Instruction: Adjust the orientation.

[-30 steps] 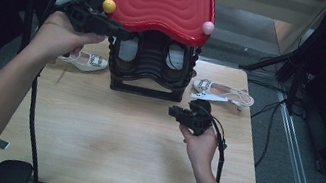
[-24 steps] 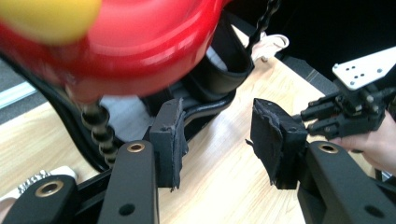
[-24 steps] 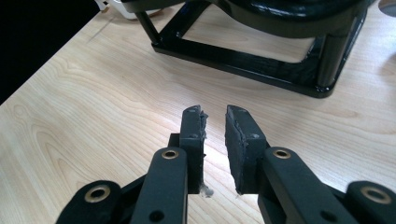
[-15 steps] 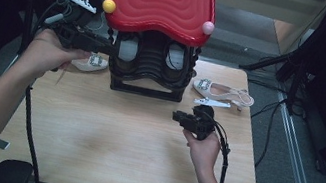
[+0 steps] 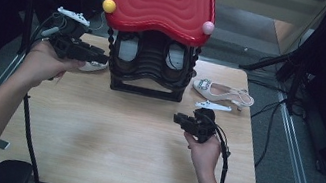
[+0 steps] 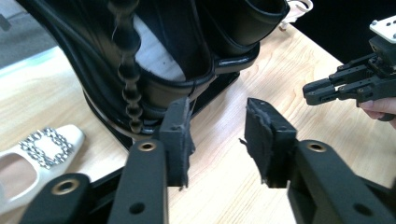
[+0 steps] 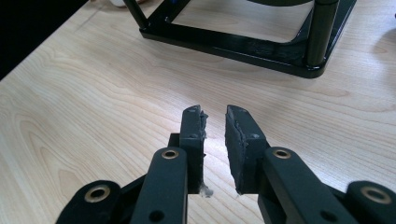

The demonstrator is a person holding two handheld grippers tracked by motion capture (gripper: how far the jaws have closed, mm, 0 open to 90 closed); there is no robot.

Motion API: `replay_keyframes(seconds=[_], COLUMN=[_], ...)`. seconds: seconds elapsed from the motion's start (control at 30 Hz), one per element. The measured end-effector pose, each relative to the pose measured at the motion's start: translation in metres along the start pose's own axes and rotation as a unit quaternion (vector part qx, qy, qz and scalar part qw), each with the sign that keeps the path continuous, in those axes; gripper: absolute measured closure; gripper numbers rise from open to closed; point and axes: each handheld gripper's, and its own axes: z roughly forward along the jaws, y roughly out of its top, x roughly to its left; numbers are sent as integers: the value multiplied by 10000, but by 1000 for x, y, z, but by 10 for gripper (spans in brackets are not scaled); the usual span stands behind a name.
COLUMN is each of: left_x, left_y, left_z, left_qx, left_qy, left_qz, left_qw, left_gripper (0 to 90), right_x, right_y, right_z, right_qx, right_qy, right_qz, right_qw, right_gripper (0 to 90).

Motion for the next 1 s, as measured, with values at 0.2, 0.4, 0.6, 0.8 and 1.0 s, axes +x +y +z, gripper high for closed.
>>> replay_keyframes(seconds=[0.2,0.4,0.6,0.8,1.0], left_x=[14,33,57,82,103], left_y=[-21,-47,-65,-81,-89], left_z=[8,18,33,53,76], left_qx=[85,103,75,153,235], left_qy=[148,341,519,765,941], left_qz=[-123,-185,-439,-677,-824], left_qw=[9998,9992,9977,9947,9919], left_gripper=[715,845,900,900,900], right_x=[-1,1,5,6,7], right_y=[0,0,0,-1,-2], right_z=[2,6,9,11,13], right_qx=[4,10,19,66,91], right_qy=[-6,68,96,109,86], right_qz=[-69,-58,-129,-146,-166], right_qw=[10000,10000,9999,9998,9998], right_gripper=[788,790,794,796,797])
